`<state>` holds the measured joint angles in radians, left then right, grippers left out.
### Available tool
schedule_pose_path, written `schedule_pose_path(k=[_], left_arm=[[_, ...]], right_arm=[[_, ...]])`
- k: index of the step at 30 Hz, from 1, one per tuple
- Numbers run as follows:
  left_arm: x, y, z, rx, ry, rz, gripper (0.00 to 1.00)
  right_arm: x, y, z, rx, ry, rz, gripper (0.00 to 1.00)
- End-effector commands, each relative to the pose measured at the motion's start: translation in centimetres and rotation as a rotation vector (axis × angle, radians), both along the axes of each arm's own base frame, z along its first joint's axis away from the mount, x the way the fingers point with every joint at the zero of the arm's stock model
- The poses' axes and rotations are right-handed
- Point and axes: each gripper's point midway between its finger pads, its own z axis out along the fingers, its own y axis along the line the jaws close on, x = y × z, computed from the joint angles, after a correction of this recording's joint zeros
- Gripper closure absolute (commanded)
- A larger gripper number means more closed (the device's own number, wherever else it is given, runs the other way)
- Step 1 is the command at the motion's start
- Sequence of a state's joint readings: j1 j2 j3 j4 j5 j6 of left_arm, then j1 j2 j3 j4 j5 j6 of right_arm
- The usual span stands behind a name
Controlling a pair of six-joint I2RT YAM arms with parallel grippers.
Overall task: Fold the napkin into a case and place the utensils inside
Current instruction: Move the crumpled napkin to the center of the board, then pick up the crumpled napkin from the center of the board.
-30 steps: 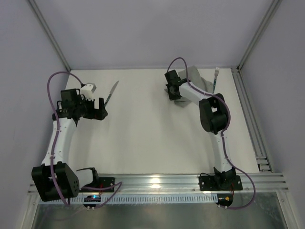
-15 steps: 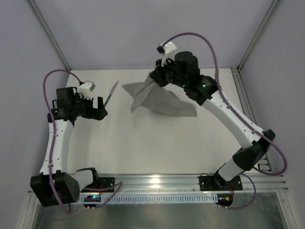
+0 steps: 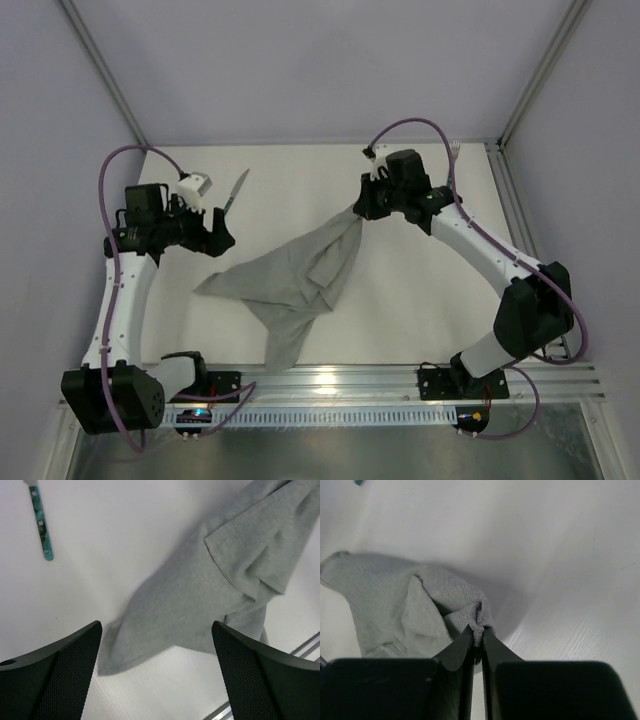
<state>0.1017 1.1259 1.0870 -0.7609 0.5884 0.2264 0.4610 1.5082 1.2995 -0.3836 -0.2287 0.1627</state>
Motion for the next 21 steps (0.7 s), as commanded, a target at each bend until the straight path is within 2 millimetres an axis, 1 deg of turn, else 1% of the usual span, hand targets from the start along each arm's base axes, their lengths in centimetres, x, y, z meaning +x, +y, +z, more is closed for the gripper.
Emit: schedule_pose_path(k=[1,2,3,4,5,6,7,8,9,10,11,12,13,14,16,17,18,19,20,21], left_arm=[[-0.8,-1.4,-2.8,0.05,0.059,-0.092,0.08],[-0.9,-1.3,-3.7,0.096,0.067,-0.113,0.1],[-1.2,-1.2,-5.2,0.135,0.102,-0.125,0.1],[-1.8,-1.4,-6.3,0.192,0.132,-0.151,0.1],[-2.2,-1.1,-7.3,0.239,0.151,-0.182,0.1],[-2.9,-1.0,-8.5,0.269,0.192,-0.207,0.11],[-4.2,-0.8,-9.5,0.296,0.244,-0.239,0.1],[-4.5,0.3,-10.3,0.367,0.26,-0.256,0.1],[-5.4,1.1,-11.6,0.406,0.301,-0.258,0.1],[-5.3,1.9,-12.3,0.454,0.302,-0.243,0.09],[-5.1,3.6,-12.8,0.539,0.302,-0.203,0.09],[-4.7,4.4,-13.2,0.584,0.292,-0.178,0.09],[-4.9,5.1,-14.0,0.615,0.298,-0.164,0.09],[-3.9,5.7,-14.0,0.649,0.263,-0.134,0.09],[-3.4,5.7,-14.3,0.65,0.247,-0.122,0.09],[-2.6,6.3,-14.1,0.677,0.225,-0.09,0.09],[-2.3,6.5,-14.1,0.687,0.214,-0.073,0.1],[-1.9,6.8,-14.1,0.696,0.206,-0.057,0.11],[-1.6,7.0,-14.4,0.706,0.204,-0.049,0.12],[-0.9,7.4,-14.4,0.724,0.182,-0.031,0.13]], right_arm=[[1.6,-0.8,-4.0,0.037,0.108,-0.046,0.88],[2.6,-1.7,-5.0,0.037,0.136,-0.09,0.82],[3.6,-2.7,-6.0,0.027,0.157,-0.129,0.78],[5.0,-5.1,-7.3,0.013,0.187,-0.206,0.64],[6.1,-6.1,-8.9,0.0,0.228,-0.252,0.56],[6.3,-7.2,-9.8,-0.02,0.26,-0.282,0.48],[6.9,-8.6,-10.3,-0.05,0.262,-0.326,0.36],[6.9,-9.1,-10.3,-0.076,0.254,-0.341,0.32],[6.7,-9.4,-10.1,-0.086,0.244,-0.351,0.29],[6.1,-9.3,-10.3,-0.095,0.247,-0.353,0.27],[6.1,-9.3,-8.8,-0.09,0.201,-0.363,0.26],[5.8,-9.1,-8.3,-0.1,0.18,-0.36,0.26],[5.4,-8.7,-7.7,-0.118,0.155,-0.355,0.26],[4.9,-7.6,-6.5,-0.171,0.092,-0.361,0.26],[4.2,-5.5,-5.3,-0.228,0.028,-0.322,0.26],[3.1,-2.6,-5.0,-0.239,0.005,-0.257,0.26],[2.7,-0.9,-5.4,-0.241,0.005,-0.218,0.26],[2.5,0.7,-5.0,-0.226,-0.001,-0.188,0.26],[1.4,2.8,-5.4,-0.232,0.01,-0.136,0.27],[1.3,3.9,-7.1,-0.267,0.037,-0.122,0.27]])
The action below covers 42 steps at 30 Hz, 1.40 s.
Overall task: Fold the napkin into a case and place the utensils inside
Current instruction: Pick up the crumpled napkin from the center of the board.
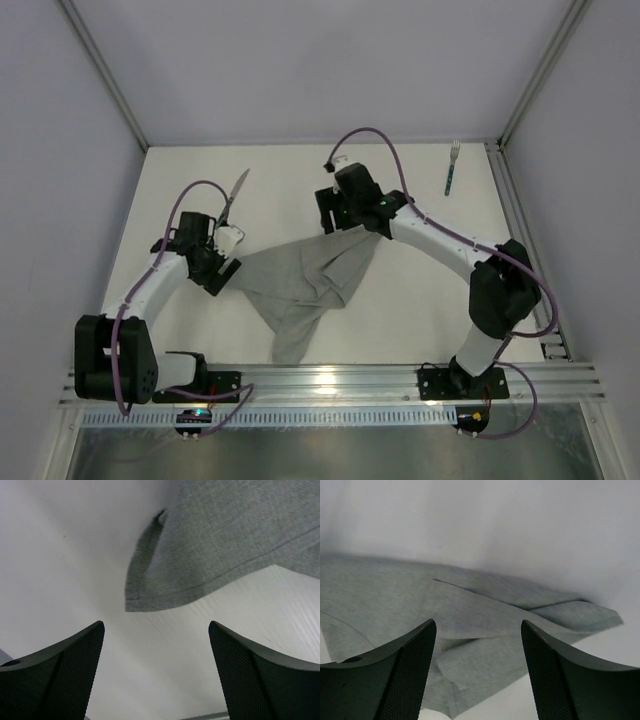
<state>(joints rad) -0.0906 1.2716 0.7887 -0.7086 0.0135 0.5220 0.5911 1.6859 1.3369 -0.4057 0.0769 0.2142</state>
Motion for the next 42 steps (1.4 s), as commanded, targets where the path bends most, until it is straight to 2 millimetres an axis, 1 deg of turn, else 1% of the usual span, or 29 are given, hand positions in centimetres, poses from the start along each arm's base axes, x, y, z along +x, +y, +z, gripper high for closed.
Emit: schedule_pose_path(k=[1,2,3,4,5,7,9,10,11,13,14,15,16,18,19,21,23,26,27,29,30,31,33,34,37,38,40,41,42], left_arm=[[3.4,1.8,0.5,0.099,-0.125,0.014,0.14],[3.1,1.9,-0.2,0.108,-0.101,0.004,0.15],[3.1,2.0,-0.5,0.115,-0.095,0.0,0.16],[3.1,2.2,-0.9,0.124,-0.088,-0.004,0.17],[2.7,2.3,-1.7,0.13,-0.065,-0.008,0.17],[3.3,2.4,-2.1,0.139,-0.082,-0.005,0.2],[3.5,2.3,-2.8,0.131,-0.079,0.005,0.24],[4.0,2.1,-2.8,0.12,-0.095,0.008,0.27],[4.1,1.9,-2.9,0.108,-0.101,0.009,0.29],[4.3,1.8,-2.9,0.1,-0.119,0.013,0.33],[4.7,1.6,-2.8,0.09,-0.135,0.01,0.35],[4.6,1.6,-2.9,0.089,-0.134,0.006,0.36],[4.5,1.6,-3.0,0.089,-0.131,0.006,0.39],[4.4,1.6,-3.0,0.093,-0.132,0.005,0.43],[4.2,1.7,-3.2,0.097,-0.128,0.004,0.47],[4.2,2.0,-3.2,0.11,-0.136,0.01,0.53],[4.3,2.2,-3.1,0.121,-0.153,0.013,0.56],[4.5,2.6,-2.8,0.143,-0.179,0.027,0.64],[4.6,2.7,-2.7,0.147,-0.187,0.03,0.7],[4.6,2.8,-2.6,0.147,-0.193,0.036,0.77],[4.6,2.8,-2.6,0.147,-0.197,0.04,0.83],[4.7,2.8,-2.4,0.148,-0.203,0.047,0.91],[4.8,2.9,-2.4,0.15,-0.21,0.062,1.0],[5.3,2.9,-2.2,0.147,-0.23,0.07,1.0],[5.7,2.3,-2.2,0.107,-0.249,0.079,1.0],[5.8,2.0,-2.2,0.09,-0.251,0.078,1.0],[5.9,1.2,-1.8,0.047,-0.252,0.061,1.0],[5.5,0.9,-1.9,0.034,-0.235,0.048,1.0],[5.3,0.5,-1.9,0.013,-0.226,0.031,0.89]], right_arm=[[0.4,3.6,0.2,-0.058,-0.036,0.032,0.28],[-0.1,4.2,-0.6,-0.086,-0.016,0.044,0.29],[-0.7,5.5,-1.1,-0.101,-0.008,0.069,0.32],[-0.6,6.6,-2.0,-0.112,0.005,0.082,0.33],[-0.9,7.3,-2.7,-0.11,0.02,0.092,0.34],[-1.6,9.3,-4.0,-0.101,0.042,0.129,0.36],[-1.7,10.4,-4.7,-0.091,0.049,0.136,0.36],[-1.7,11.2,-4.6,-0.083,0.045,0.146,0.36],[-1.6,11.4,-5.8,-0.102,0.059,0.147,0.36],[-1.3,11.8,-6.3,-0.12,0.051,0.142,0.37],[-1.2,11.8,-6.9,-0.139,0.055,0.139,0.37],[-1.3,11.9,-8.1,-0.16,0.073,0.14,0.38],[-1.2,12.1,-8.3,-0.162,0.075,0.141,0.39],[-1.5,12.3,-9.5,-0.182,0.091,0.143,0.4],[-1.5,12.4,-9.8,-0.189,0.09,0.14,0.42],[-1.2,11.8,-10.7,-0.226,0.088,0.112,0.47],[-1.0,11.0,-11.2,-0.261,0.083,0.086,0.54],[-0.9,10.1,-11.5,-0.298,0.079,0.067,0.6],[-0.9,10.1,-11.5,-0.302,0.077,0.064,0.65],[-0.9,9.8,-11.2,-0.302,0.071,0.058,0.71],[-0.9,9.8,-10.9,-0.299,0.065,0.057,0.81],[-0.9,9.7,-10.4,-0.295,0.054,0.053,0.85],[-0.7,9.8,-9.7,-0.282,0.038,0.046,0.94],[-0.6,9.8,-8.7,-0.271,0.022,0.04,0.97],[-0.4,9.9,-6.9,-0.244,-0.006,0.041,0.97],[-0.5,10.1,-5.6,-0.219,-0.022,0.045,0.97],[-0.6,10.0,-4.3,-0.198,-0.039,0.053,0.97],[-0.6,10.2,-3.6,-0.181,-0.052,0.059,0.97],[-0.8,10.2,-2.0,-0.151,-0.071,0.065,0.97]])
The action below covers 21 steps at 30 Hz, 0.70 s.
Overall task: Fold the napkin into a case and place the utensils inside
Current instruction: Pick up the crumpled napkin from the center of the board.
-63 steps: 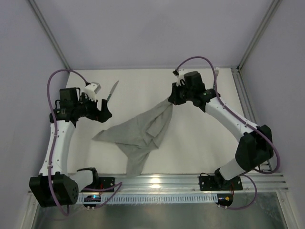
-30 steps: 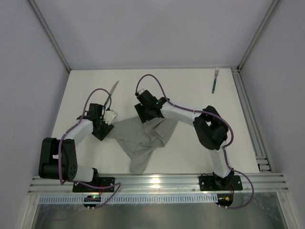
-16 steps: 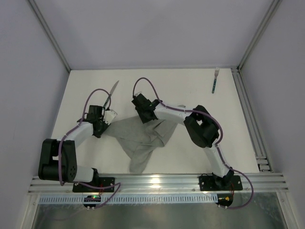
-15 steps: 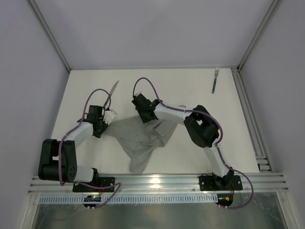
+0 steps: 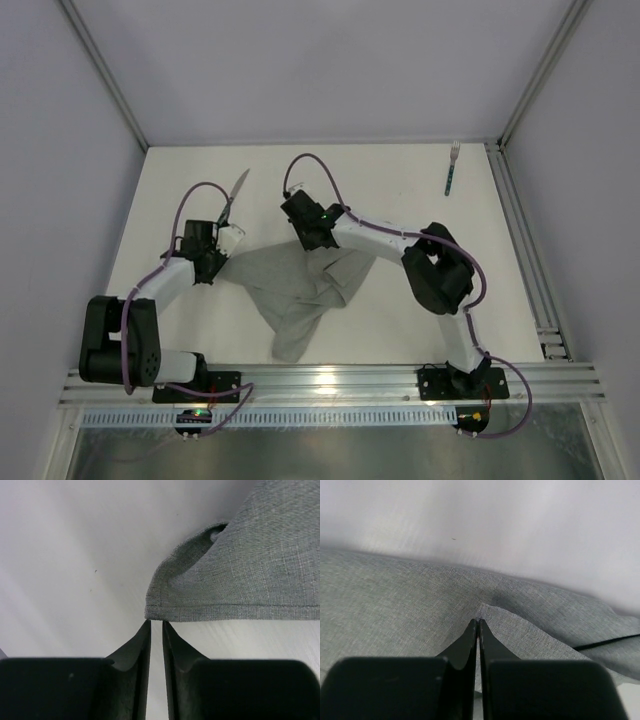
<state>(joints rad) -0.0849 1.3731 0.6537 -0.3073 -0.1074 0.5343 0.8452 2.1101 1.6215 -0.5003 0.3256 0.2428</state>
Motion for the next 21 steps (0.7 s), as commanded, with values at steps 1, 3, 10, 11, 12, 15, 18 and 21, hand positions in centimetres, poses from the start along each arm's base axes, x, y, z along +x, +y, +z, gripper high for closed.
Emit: schedule_pose_path(k=[1,3,10,11,12,15,18,21], left_arm=[[1.0,-1.5,1.8,-0.081,-0.059,-0.038,0.82],[0.4,-1.5,1.9,-0.081,-0.032,-0.042,0.66],[-0.4,-3.7,4.1,-0.264,0.006,-0.05,0.45],[0.0,-3.7,4.9,-0.293,-0.009,-0.03,0.43],[-0.1,-3.8,5.1,-0.314,-0.002,-0.022,0.38],[0.6,-4.0,5.3,-0.352,0.008,0.017,0.36],[1.4,-2.7,4.6,-0.401,0.033,0.109,0.51],[2.0,-1.9,2.8,-0.515,0.123,0.221,0.61]], right_arm=[[0.3,0.7,8.0,0.14,-0.126,0.013,0.97],[0.0,0.4,10.7,0.184,-0.165,0.011,0.97],[-1.8,-2.4,16.3,0.271,-0.26,-0.009,0.97],[-2.1,-2.8,16.6,0.274,-0.264,-0.01,0.97],[-2.5,-3.3,16.2,0.268,-0.259,-0.01,0.97],[-3.3,-4.5,17.5,0.288,-0.283,-0.022,0.97],[-4.1,-5.6,17.4,0.291,-0.288,-0.034,0.97],[-4.8,-6.2,17.0,0.301,-0.282,-0.043,0.97]])
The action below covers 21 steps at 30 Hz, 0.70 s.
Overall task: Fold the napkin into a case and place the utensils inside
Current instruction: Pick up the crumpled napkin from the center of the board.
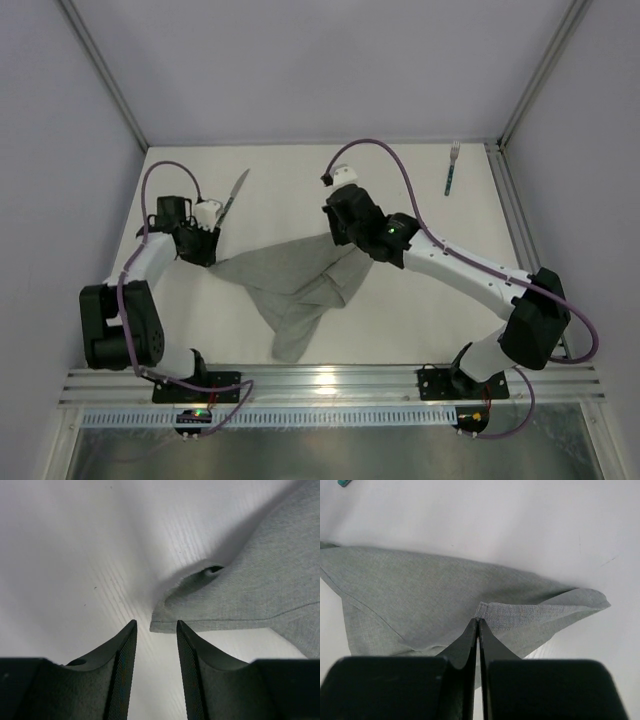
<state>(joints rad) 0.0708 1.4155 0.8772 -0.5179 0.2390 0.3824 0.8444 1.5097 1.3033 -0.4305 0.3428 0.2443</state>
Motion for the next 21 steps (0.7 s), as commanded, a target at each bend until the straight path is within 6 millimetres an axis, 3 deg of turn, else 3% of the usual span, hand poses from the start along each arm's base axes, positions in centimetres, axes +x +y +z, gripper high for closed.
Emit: schedule_pose_path(k=[1,6,12,14,16,17,18,21], left_arm=[[0.5,-0.1,-1.6,-0.178,0.137,0.102,0.61],[-0.1,-1.7,-2.4,-0.293,0.2,0.091,0.49],[-0.7,-2.0,-3.1,-0.315,0.241,0.107,0.55],[-1.1,-2.1,-3.4,-0.318,0.27,0.117,0.6],[-1.2,-2.2,-3.3,-0.327,0.281,0.114,0.72],[-1.2,-2.4,-3.1,-0.333,0.28,0.11,0.81],[-1.1,-2.3,-2.7,-0.332,0.271,0.111,1.0],[-1.3,-2.6,-1.5,-0.344,0.264,0.093,1.0]], right_arm=[[-0.5,-0.8,0.5,0.038,-0.024,-0.029,0.97],[-1.1,-1.6,-0.1,0.048,-0.018,-0.045,0.97],[-1.2,-2.4,-0.6,0.036,-0.024,-0.069,0.97],[-1.2,-2.6,-0.6,0.03,-0.029,-0.075,0.97],[-1.1,-2.7,-0.4,0.03,-0.037,-0.081,0.97],[-1.0,-2.9,-0.2,0.024,-0.045,-0.089,0.97],[-0.9,-3.0,0.1,0.026,-0.051,-0.091,0.97],[-0.9,-3.6,1.5,0.045,-0.077,-0.102,0.97]])
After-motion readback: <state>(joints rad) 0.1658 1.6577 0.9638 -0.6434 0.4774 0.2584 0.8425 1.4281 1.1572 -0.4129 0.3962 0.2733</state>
